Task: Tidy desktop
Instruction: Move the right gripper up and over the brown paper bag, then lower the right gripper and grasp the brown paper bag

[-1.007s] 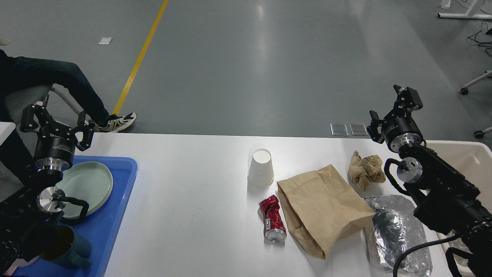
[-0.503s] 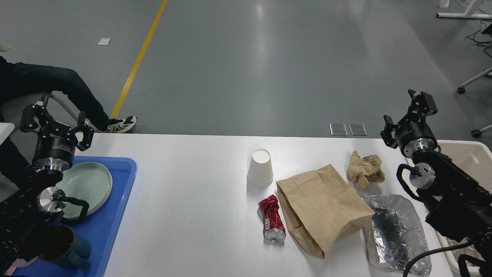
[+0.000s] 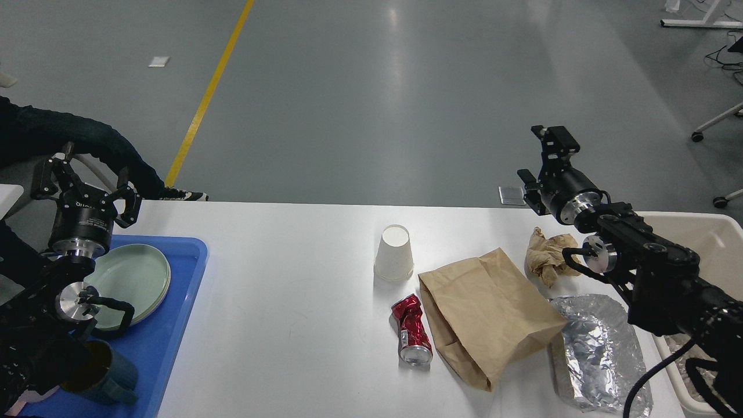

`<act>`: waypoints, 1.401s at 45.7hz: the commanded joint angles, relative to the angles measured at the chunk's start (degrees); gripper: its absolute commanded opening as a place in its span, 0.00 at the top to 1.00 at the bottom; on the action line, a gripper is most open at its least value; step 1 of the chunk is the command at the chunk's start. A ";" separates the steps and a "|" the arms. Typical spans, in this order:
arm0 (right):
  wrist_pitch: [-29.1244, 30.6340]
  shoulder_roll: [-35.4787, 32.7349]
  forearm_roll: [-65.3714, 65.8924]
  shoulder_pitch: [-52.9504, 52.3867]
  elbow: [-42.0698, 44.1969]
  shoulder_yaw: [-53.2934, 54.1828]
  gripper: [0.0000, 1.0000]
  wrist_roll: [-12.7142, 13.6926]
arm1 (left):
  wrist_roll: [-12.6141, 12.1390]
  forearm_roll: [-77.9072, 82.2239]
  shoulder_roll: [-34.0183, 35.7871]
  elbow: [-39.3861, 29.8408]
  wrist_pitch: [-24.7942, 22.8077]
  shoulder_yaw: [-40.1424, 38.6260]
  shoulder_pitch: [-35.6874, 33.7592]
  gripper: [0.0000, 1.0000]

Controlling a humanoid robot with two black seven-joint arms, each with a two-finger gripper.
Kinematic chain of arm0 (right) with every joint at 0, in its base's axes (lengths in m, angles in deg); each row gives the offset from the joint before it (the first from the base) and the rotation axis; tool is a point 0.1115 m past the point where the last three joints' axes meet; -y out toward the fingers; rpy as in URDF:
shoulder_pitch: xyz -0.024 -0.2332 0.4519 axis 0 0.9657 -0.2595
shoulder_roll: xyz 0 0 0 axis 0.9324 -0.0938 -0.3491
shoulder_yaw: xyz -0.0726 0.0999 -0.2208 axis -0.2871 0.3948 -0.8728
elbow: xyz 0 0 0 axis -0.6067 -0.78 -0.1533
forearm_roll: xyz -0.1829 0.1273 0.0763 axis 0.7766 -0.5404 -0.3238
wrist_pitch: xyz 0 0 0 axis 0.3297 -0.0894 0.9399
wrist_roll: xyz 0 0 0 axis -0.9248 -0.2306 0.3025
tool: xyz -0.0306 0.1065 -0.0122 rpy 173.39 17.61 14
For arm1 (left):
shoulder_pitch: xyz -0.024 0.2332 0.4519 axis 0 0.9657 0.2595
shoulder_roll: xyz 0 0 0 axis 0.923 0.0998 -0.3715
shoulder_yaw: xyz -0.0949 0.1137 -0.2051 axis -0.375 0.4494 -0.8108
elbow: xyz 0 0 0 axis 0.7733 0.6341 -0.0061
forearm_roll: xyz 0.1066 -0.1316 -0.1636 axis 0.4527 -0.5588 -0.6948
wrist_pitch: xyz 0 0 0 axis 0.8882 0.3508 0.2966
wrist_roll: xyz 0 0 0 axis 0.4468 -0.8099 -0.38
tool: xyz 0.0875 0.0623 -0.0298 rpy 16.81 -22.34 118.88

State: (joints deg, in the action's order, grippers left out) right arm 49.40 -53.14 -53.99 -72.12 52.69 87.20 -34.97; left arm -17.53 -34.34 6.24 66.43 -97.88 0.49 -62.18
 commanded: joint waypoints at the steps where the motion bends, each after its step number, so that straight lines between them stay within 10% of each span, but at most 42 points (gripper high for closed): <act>1: 0.32 -0.02 -0.04 -8.12 1.48 -20.65 0.00 2.43 | -0.04 0.00 0.00 0.00 0.00 -0.01 0.00 0.04; 11: 5.07 1.03 -0.57 -17.71 2.19 -51.08 0.00 10.07 | 0.05 -0.09 0.00 0.00 0.00 0.08 0.00 0.04; 19: 5.42 7.97 -1.01 -21.76 2.37 -69.63 0.00 24.49 | -0.04 0.00 0.00 0.00 0.00 -0.01 0.00 0.04; 29: 8.40 8.51 -1.45 -28.51 -4.91 -74.20 0.00 24.50 | -0.04 0.00 0.00 0.00 0.00 -0.01 0.00 0.04; 52: 38.55 9.82 -1.45 -56.04 -33.49 -89.33 0.00 24.50 | -0.04 0.00 0.00 0.00 0.00 -0.01 0.00 0.04; 64: 32.41 9.73 -1.09 -43.04 -24.71 -88.36 0.00 24.59 | -0.04 0.00 0.00 0.00 0.00 -0.01 0.00 0.04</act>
State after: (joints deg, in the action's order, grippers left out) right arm 85.39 -43.68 -54.99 -122.26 23.25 -1.79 -10.47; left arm -17.55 -34.35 6.24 66.43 -97.88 0.50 -62.18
